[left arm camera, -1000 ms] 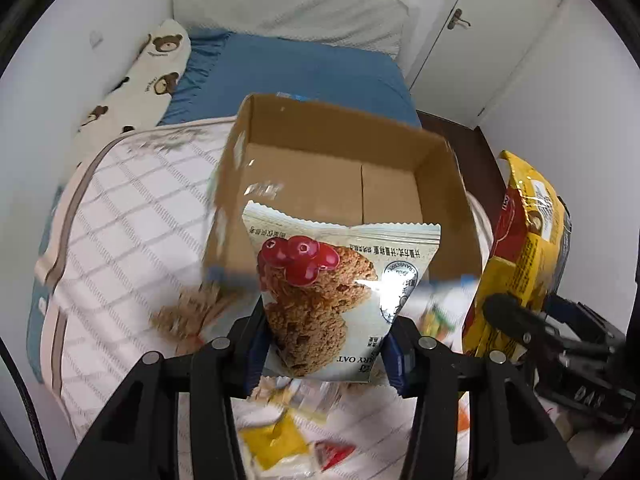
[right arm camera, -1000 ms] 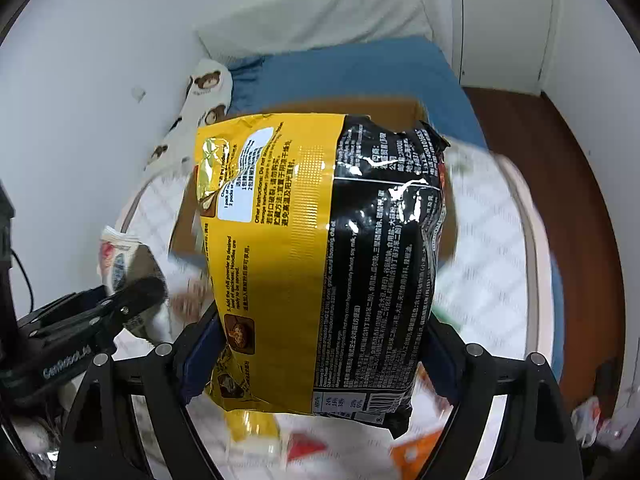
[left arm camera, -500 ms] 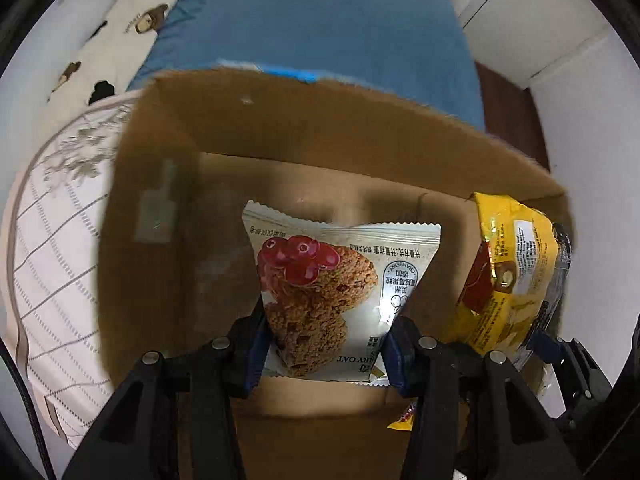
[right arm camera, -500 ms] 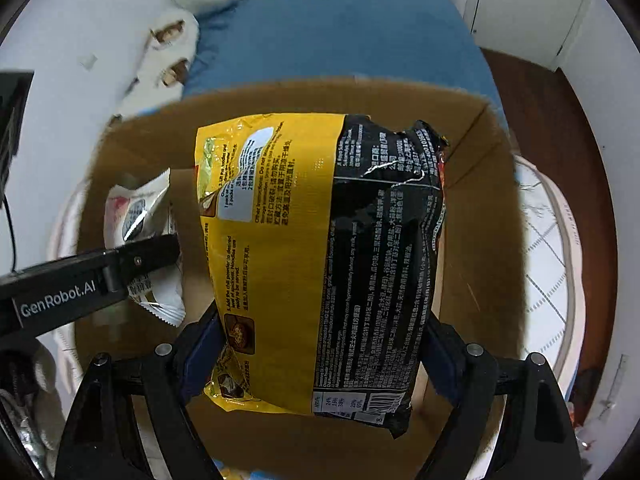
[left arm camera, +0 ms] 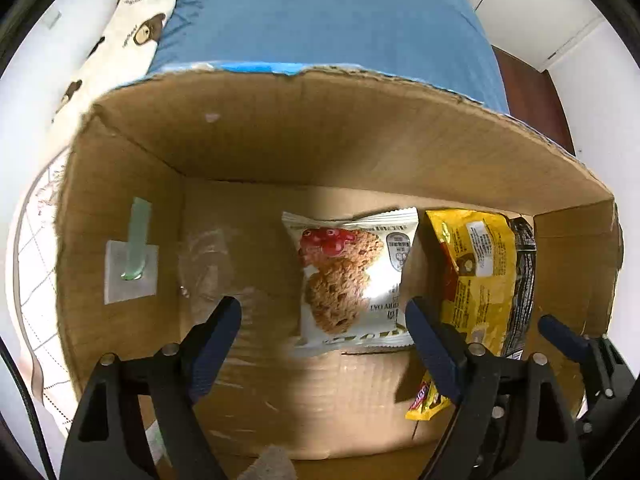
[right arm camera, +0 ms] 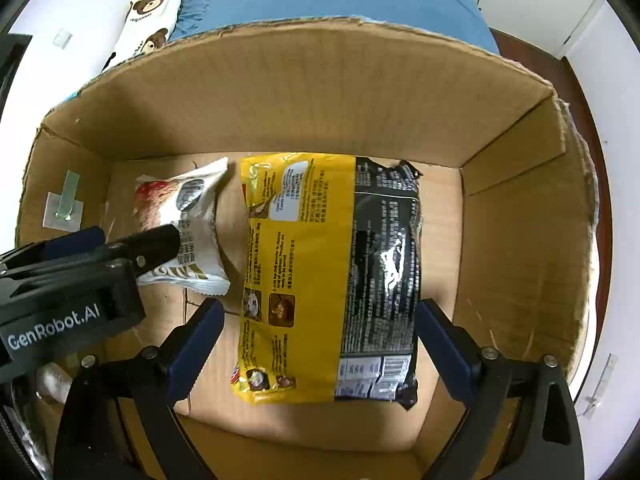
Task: Organize snacks
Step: 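Lift both tools out of the box back toward the snack pile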
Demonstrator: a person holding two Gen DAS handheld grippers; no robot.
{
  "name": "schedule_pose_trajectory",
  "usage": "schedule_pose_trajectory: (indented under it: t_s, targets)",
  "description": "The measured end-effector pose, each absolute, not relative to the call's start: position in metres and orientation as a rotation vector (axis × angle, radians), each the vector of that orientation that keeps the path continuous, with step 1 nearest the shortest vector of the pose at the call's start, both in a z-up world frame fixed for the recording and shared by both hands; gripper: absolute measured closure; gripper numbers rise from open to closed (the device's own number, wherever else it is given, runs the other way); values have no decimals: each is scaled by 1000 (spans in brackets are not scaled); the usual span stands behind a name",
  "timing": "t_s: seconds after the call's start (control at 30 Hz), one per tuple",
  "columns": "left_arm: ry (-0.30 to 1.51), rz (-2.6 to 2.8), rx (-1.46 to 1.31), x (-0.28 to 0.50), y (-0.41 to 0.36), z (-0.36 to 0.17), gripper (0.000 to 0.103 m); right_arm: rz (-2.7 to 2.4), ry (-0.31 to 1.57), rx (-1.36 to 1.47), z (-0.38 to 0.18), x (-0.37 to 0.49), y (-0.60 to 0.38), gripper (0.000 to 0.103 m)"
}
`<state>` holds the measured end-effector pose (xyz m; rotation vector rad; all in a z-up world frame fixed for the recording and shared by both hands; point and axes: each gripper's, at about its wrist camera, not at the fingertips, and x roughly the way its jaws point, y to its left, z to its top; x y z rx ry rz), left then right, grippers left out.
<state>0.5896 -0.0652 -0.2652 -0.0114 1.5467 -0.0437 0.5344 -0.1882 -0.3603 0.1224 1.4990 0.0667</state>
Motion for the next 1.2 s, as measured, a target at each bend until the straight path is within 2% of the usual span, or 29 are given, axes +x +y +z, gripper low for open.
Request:
schedule_pose_trajectory:
  t_s: [0.33,0.4,0.57,0.87,1.2]
  targets:
    - [1318,-28,14,521,-55,-198,19,-12,1321,122,-306,490,-191,5]
    - [1261,-28,29,497,-54,-178,19,-26,1272,111,-273,472,-192,5]
    - [1142,-30,59,465,-52,-139,19,-42,1177,92,-232,437,-188,5]
    - [1024,-39,64,408,-52,-91,19,-56,1046,85,-174,377,-187,5]
    - [950,-38,51,361,-42,-63,19,-67,946,98,-123,315,-183,5]
